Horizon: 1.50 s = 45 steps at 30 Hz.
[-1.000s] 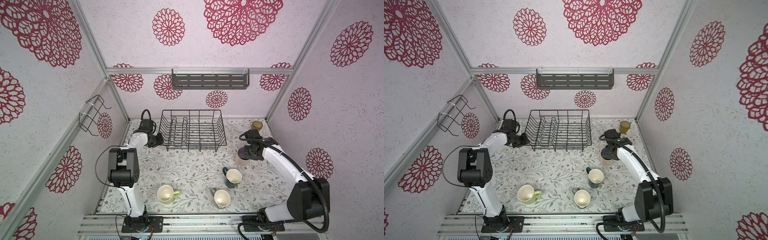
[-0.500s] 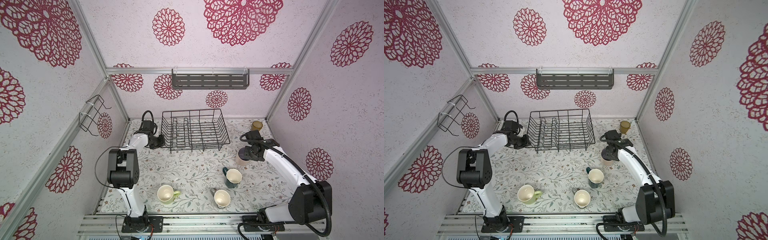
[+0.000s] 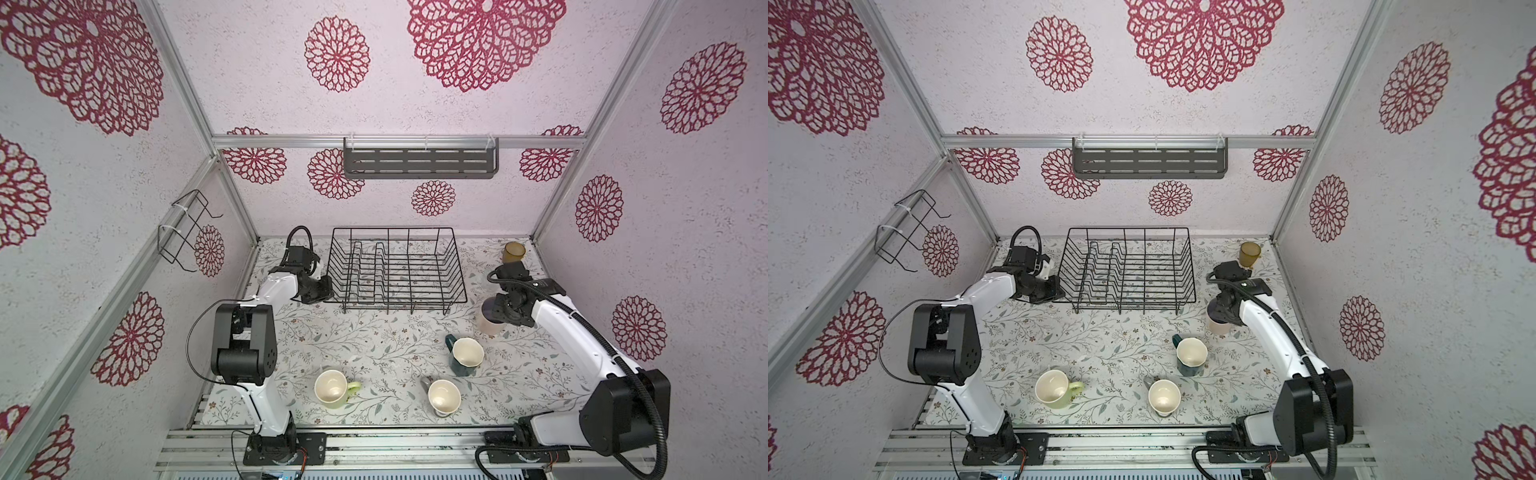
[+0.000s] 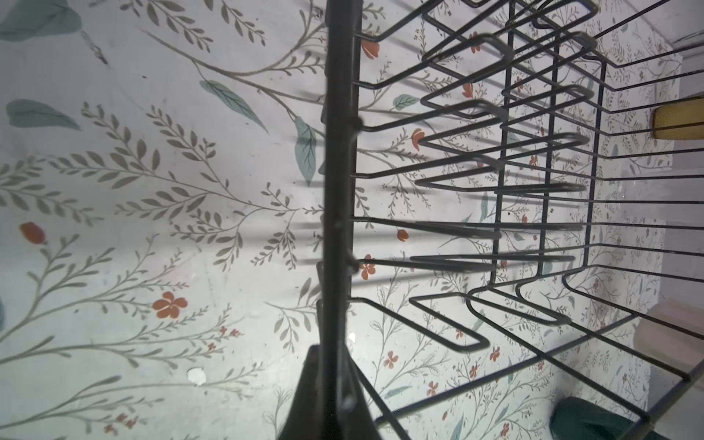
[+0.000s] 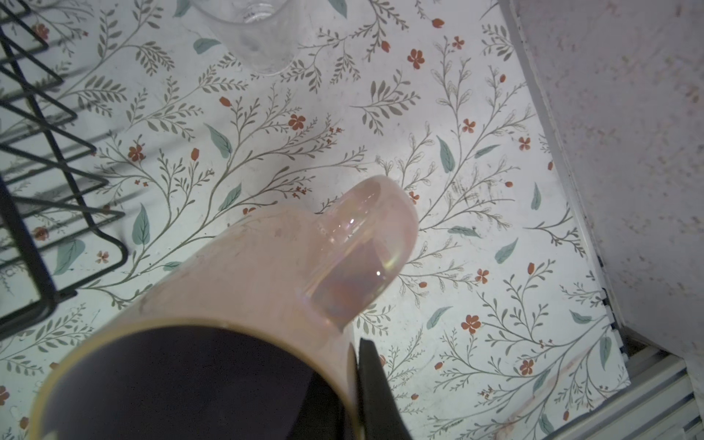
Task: Load the cups into the dish rack
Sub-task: 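Grasp the pink mug by its rim with the right gripper, then lift the pink mug toward the rack while the left gripper reaches over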
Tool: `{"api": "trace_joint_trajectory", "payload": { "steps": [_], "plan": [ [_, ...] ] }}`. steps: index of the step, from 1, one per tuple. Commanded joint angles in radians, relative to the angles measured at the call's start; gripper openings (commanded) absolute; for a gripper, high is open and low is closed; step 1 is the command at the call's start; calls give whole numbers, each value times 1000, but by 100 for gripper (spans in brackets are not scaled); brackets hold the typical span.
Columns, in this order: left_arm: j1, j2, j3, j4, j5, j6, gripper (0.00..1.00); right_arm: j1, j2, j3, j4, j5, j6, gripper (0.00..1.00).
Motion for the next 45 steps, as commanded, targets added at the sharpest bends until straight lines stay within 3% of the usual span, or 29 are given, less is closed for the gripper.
{"api": "trace_joint_trajectory", "payload": {
  "steps": [1,7,17,24,35,40,45],
  "plan": [
    [-28,-21,-11,-34,109,50,0,-33,-67,20,-7,15,63,0],
    [-40,-20,-14,-33,147,40,5,-59,-112,-23,27,-59,77,0],
    [-50,-11,-16,-37,172,-10,16,-74,-146,-14,41,-46,71,0],
    [-48,-40,10,-121,85,-34,43,-74,-150,12,65,-33,65,0],
    [-48,-271,62,-188,-28,-127,61,-73,-227,13,208,-39,-4,0],
    [-52,-410,10,-109,50,-185,67,-73,-304,-8,374,-123,-64,0],
    [-59,-505,-126,214,413,-376,77,-72,-394,-90,638,-313,-53,0]
  ]
}}
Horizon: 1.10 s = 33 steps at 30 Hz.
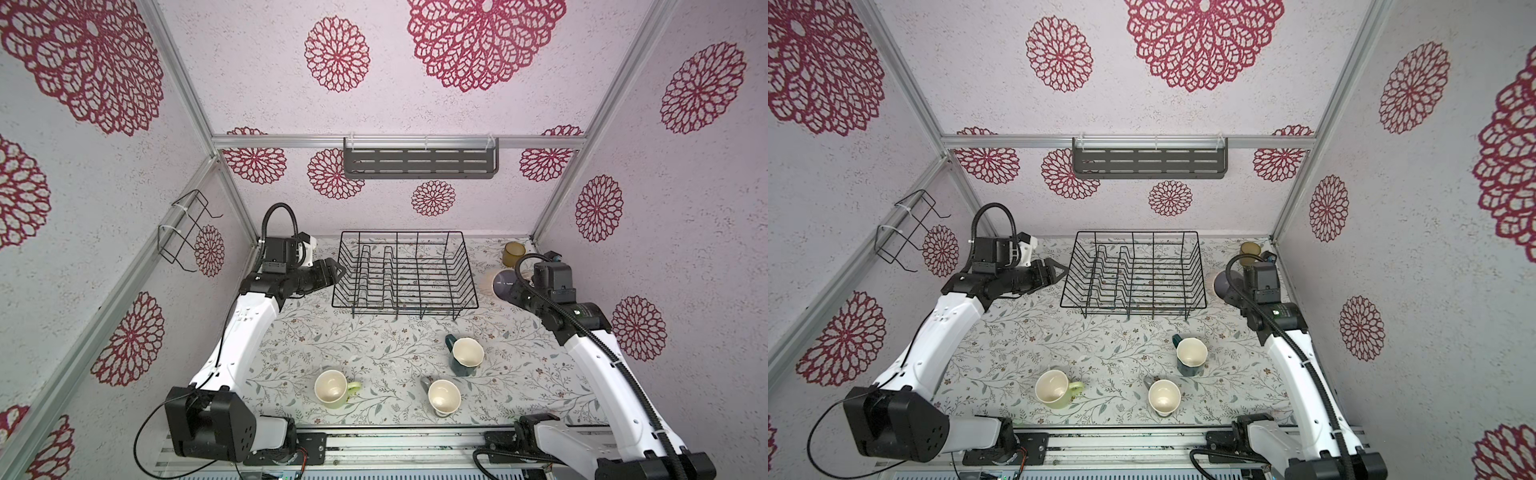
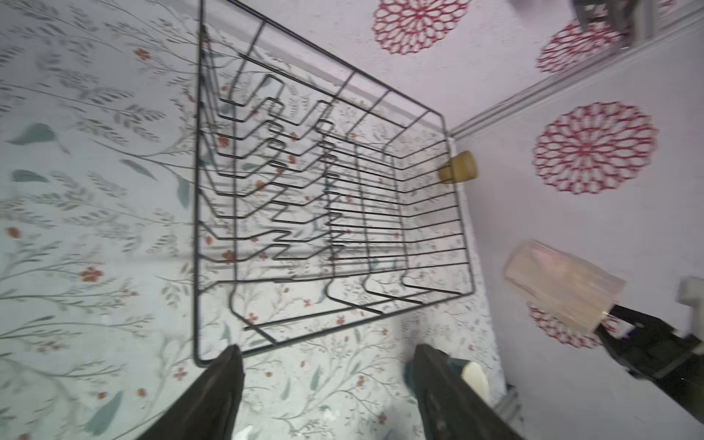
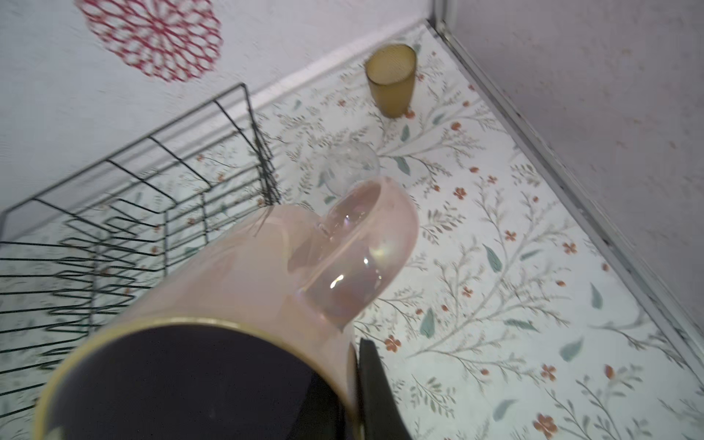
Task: Load the cups into the dish rack
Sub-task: 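Lift the pink mug toward the rack while the left gripper reaches over, then pass the pink mug to the left gripper above the rack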
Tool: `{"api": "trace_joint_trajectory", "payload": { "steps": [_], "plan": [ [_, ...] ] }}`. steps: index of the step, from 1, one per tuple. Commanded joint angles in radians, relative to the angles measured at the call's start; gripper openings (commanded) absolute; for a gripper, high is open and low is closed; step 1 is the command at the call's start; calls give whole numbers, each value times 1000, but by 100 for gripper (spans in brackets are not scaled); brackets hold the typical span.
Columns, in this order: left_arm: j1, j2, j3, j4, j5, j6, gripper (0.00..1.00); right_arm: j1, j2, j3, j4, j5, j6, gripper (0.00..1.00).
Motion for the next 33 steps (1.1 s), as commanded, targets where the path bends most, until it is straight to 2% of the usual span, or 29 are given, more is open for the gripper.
{"api": "trace_joint_trajectory", "payload": {
  "steps": [1,4,8,12,16,19,23,28,33],
  "plan": [
    [-21,-31,-91,290,284,-187,78,-1,-87,-39,369,-159,16,0],
    [-75,-57,-149,473,341,-298,89,-2,-117,-107,539,-258,75,0],
    [-169,-26,-170,701,386,-461,98,0,-136,-185,743,-395,117,0],
    [-260,42,-142,851,441,-543,97,0,-165,-231,847,-467,132,0],
    [-301,115,-105,968,521,-636,97,-1,-193,-299,1015,-583,167,0],
    [-318,152,-114,1120,555,-731,97,0,-195,-336,1131,-652,234,0],
    [-342,208,-117,1346,578,-882,97,9,-153,-386,1326,-678,395,0],
    [-384,303,-105,1563,574,-1048,97,43,-61,-342,1398,-781,467,0],
    [-388,414,-96,1891,534,-1303,97,100,-31,-315,1371,-813,413,0]
  ]
}}
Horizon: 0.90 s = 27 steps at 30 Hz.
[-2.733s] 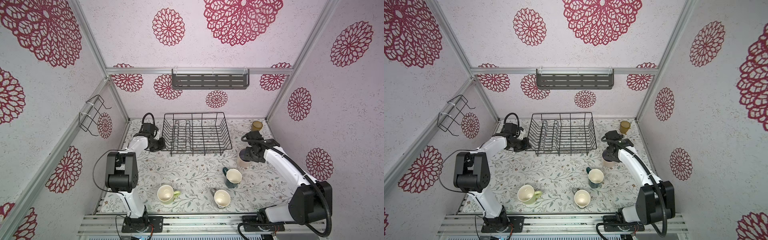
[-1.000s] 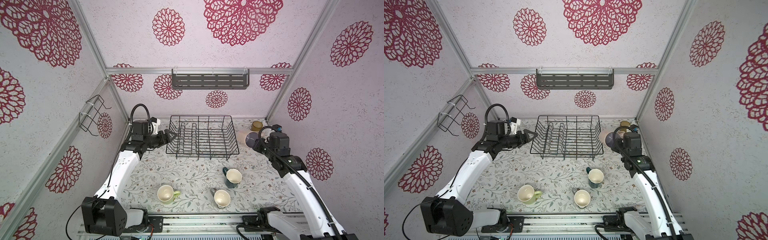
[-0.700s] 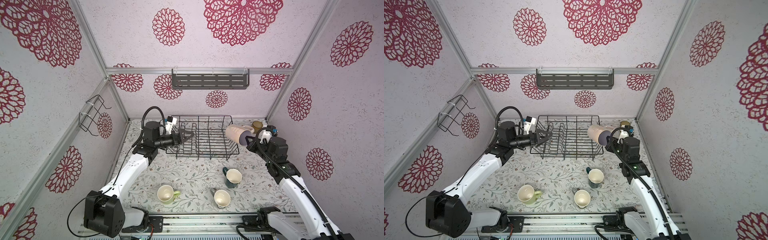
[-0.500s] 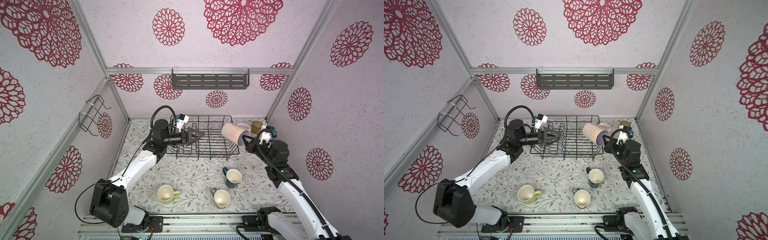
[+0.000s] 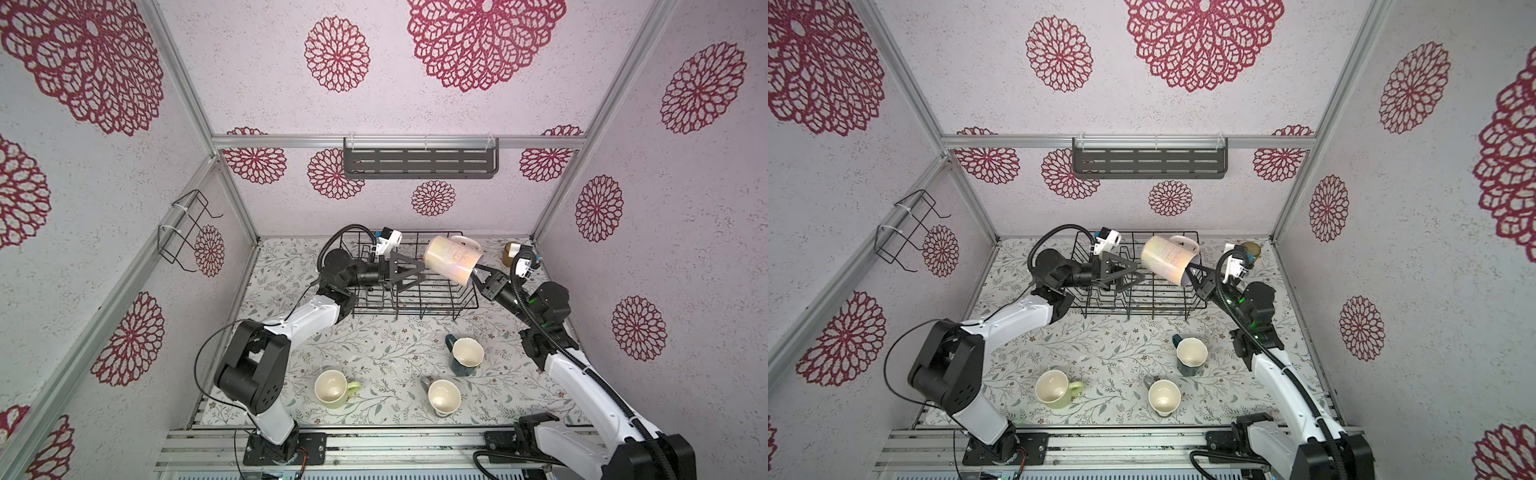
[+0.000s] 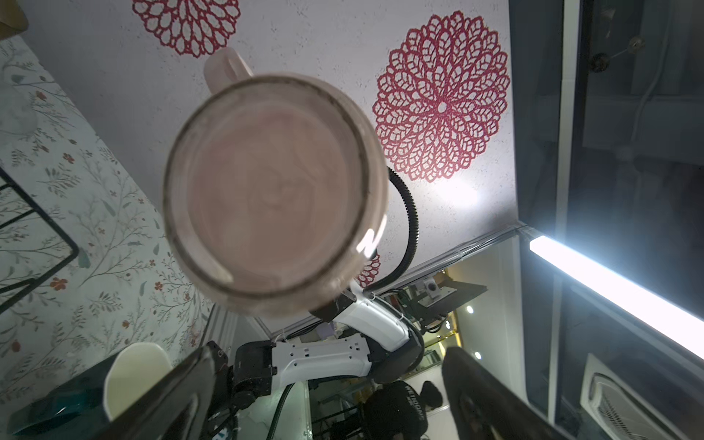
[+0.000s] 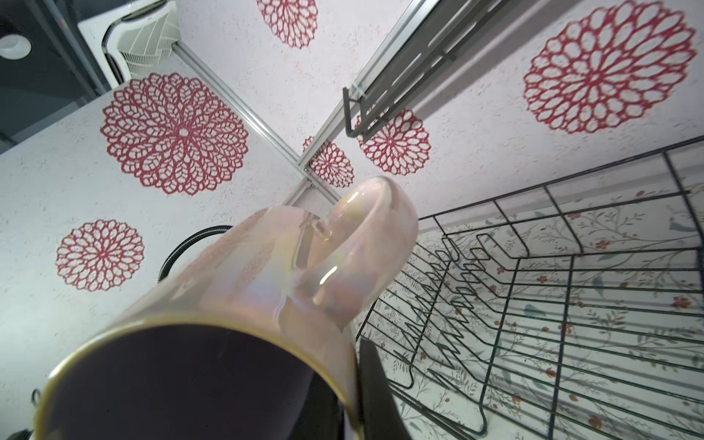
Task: Load the cups into the dish rack
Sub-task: 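Pass the pink mug to the left gripper above the rack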
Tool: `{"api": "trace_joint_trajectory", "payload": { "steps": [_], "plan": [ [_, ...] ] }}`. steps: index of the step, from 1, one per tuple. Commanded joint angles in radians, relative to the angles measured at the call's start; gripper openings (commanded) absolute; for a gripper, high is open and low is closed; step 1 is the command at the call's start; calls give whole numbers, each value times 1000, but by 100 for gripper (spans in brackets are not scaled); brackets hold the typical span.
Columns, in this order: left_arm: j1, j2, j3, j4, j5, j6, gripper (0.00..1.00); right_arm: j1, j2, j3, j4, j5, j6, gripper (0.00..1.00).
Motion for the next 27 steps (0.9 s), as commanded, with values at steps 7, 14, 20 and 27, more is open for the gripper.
{"api": "trace_joint_trajectory", "payload": {
  "steps": [7,14,20,27],
  "plan": [
    [-8,68,48,279,-22,-208,97,63,17,115,119,-91,-29,0],
    [-12,3,39,67,-5,-58,97,67,17,144,24,-166,-132,0],
    [-32,26,51,121,4,-115,97,68,38,178,-46,-195,-218,0],
    [-48,43,73,117,15,-130,98,68,89,242,-117,-235,-323,0]
  ]
}}
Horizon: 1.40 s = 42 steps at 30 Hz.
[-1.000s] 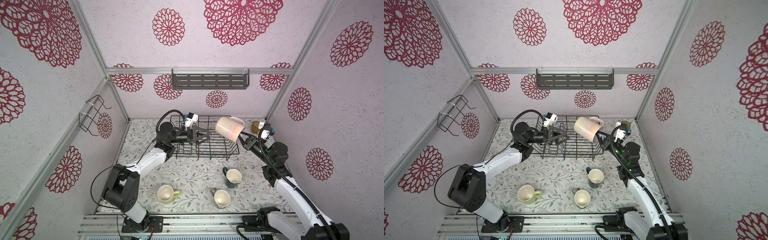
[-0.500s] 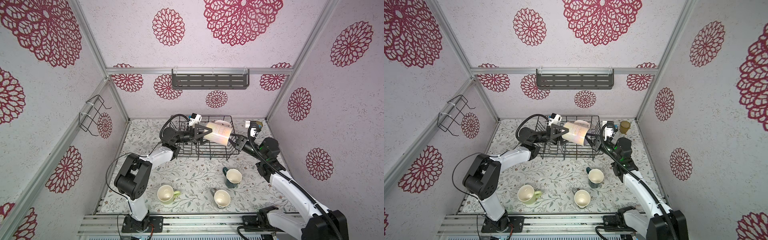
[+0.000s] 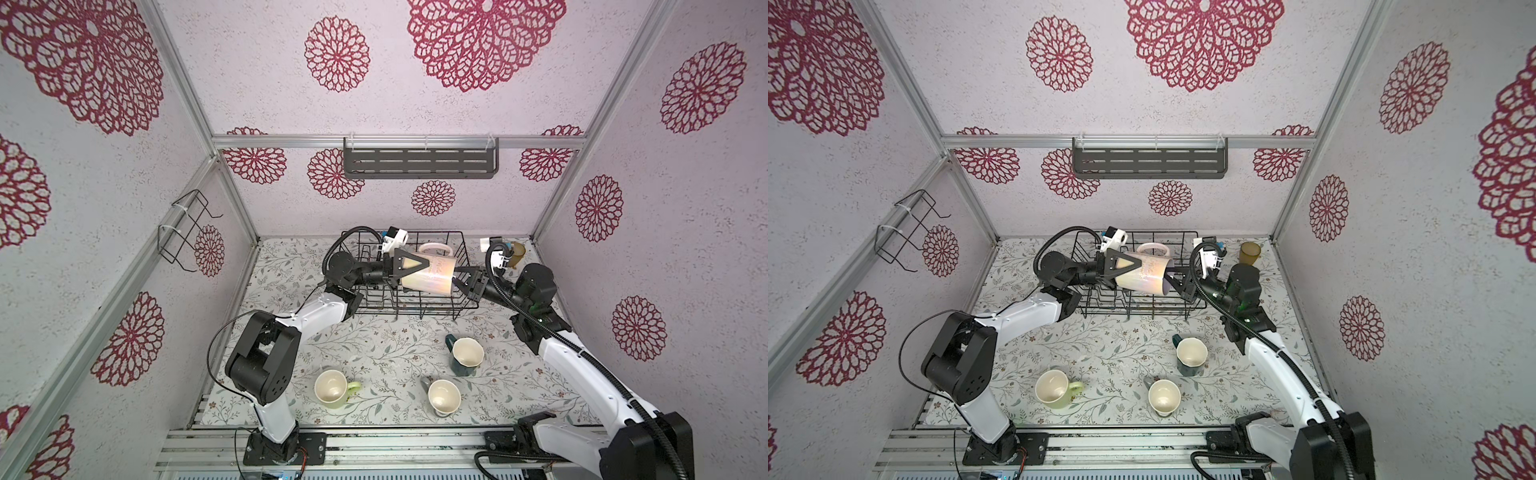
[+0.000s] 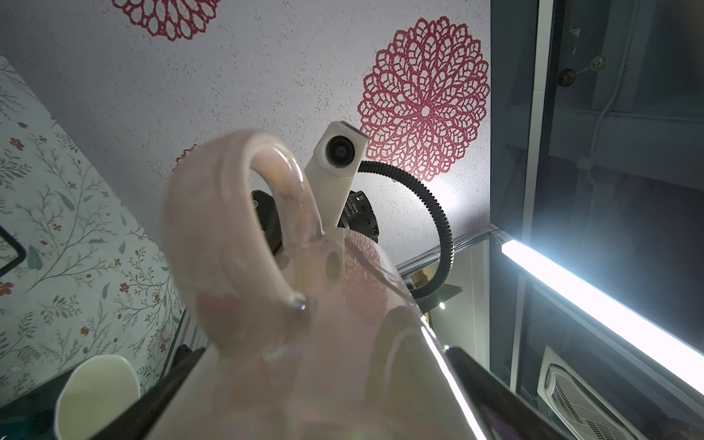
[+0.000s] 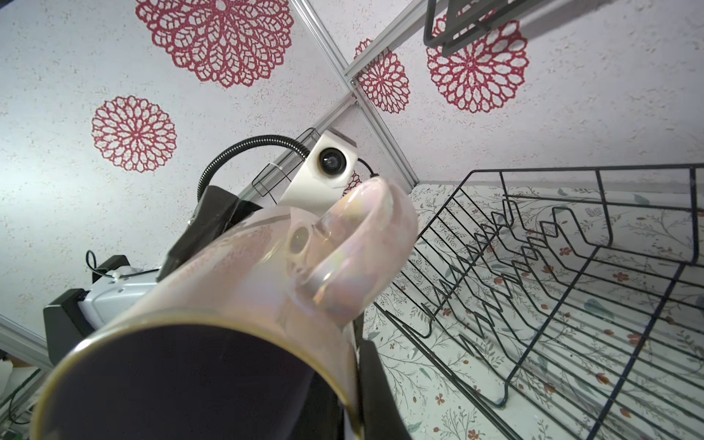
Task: Load the cups into the dish rack
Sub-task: 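Pass the pink mug to the left gripper above the rack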
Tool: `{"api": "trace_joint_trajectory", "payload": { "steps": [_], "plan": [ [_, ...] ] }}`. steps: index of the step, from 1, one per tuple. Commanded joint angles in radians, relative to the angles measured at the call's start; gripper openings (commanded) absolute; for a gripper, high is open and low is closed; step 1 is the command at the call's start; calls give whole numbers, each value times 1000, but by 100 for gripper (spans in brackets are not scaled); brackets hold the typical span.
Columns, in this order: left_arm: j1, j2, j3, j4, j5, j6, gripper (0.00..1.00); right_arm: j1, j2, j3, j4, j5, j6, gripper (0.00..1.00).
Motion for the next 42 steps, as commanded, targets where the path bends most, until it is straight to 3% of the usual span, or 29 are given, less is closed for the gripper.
{"api": "trace_joint_trajectory", "payload": {
  "steps": [1,10,12,18,27,35,38,40,42],
  "plan": [
    [-16,-3,26,16,19,-12,99,3,-9,78,47,-26,-95,0],
    [-15,-17,17,-24,23,31,88,2,55,136,-11,-12,-164,0],
    [-13,-7,23,-32,38,35,80,3,75,143,-3,-10,-167,0],
    [7,17,18,11,40,6,70,3,136,185,-11,-16,-171,0],
    [67,29,-1,45,15,-19,63,-5,171,199,-17,48,-175,46],
    [116,38,-5,-24,-15,52,57,-12,160,187,-86,158,-211,53],
    [132,19,-6,-183,-40,184,54,-13,142,198,-189,287,-237,54],
    [132,-15,18,-480,-70,389,53,-16,128,230,-330,444,-196,54],
    [124,-60,69,-844,-139,638,55,-22,118,256,-424,515,-191,54]
  ]
}}
